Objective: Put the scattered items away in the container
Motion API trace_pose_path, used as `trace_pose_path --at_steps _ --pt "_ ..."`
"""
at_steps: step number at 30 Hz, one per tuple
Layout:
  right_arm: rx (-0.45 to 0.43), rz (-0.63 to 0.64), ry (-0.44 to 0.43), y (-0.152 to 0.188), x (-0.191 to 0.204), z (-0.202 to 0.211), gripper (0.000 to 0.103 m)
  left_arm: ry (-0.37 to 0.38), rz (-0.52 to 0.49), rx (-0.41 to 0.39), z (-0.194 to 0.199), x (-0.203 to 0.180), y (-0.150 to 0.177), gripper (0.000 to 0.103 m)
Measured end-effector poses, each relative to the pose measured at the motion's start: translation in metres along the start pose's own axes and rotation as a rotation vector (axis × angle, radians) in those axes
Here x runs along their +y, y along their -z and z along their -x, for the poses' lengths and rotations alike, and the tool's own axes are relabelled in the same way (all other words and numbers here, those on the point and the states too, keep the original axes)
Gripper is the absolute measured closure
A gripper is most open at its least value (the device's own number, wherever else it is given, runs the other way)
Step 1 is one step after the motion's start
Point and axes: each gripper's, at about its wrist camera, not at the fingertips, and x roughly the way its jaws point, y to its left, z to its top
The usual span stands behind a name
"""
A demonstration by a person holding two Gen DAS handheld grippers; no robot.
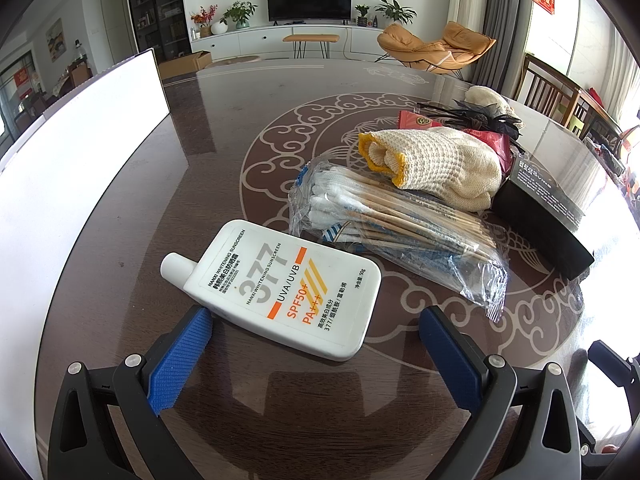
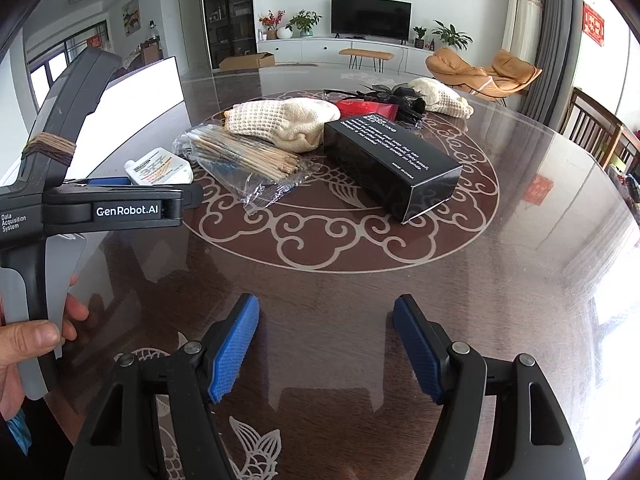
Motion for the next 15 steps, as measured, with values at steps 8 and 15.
trace_pose_path --at_steps 8,15 --pt "0.000 0.003 0.004 -0.0002 0.0004 0.0001 0.032 0.002 -0.001 0.000 0.0009 0.0004 0.0008 0.000" --pt "0.000 0.003 0.004 -0.0003 0.0005 0.0000 0.032 0.003 -0.001 0.000 0.0013 0.0014 0.0010 0.000"
